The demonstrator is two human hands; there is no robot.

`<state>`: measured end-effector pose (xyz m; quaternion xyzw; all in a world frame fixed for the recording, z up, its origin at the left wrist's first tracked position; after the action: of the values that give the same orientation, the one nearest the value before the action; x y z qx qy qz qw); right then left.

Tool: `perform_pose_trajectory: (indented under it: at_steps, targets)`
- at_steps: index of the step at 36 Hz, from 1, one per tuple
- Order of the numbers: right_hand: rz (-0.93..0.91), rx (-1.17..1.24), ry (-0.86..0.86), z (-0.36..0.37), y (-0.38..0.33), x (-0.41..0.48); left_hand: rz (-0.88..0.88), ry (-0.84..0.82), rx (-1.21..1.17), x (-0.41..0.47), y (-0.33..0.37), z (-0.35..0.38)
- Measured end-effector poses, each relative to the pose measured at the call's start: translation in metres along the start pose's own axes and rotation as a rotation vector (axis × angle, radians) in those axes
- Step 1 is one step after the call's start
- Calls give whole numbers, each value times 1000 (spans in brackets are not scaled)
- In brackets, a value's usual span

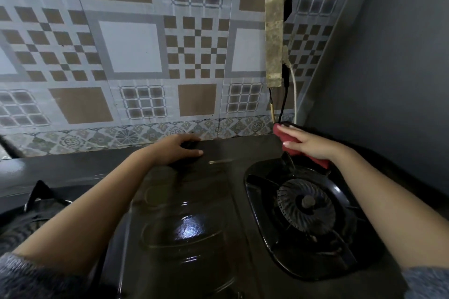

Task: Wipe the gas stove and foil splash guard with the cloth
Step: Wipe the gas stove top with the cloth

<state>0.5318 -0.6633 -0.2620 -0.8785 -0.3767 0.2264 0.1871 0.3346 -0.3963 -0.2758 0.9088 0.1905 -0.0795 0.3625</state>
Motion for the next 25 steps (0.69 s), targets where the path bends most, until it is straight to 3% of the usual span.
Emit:
perform_pose_trajectory:
  at_steps: [7, 13, 18, 25]
  targets:
    - [-80, -16, -152, 14, -36, 15, 9, 78, 52, -11, -3, -2]
    - [-94, 89, -45, 5, -45, 11, 16, 105, 77, -11, -3, -1]
    - [4, -167, 83, 8, -46, 14, 22, 121, 105, -13, -2, -1]
    - [86, -327, 54, 14, -62, 14, 16, 117, 101, -23, -7, -4]
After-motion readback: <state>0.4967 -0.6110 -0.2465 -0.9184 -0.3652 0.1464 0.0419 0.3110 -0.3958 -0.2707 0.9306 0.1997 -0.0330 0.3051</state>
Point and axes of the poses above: each hand's wrist, its own x-axis towards the middle knuckle, its own z-axis out of the palm, y = z × x, the point moved 4 cm from there along x, towards the middle knuckle, and after that the axes turned 5 degrees about -x, right-handed, at the moved point
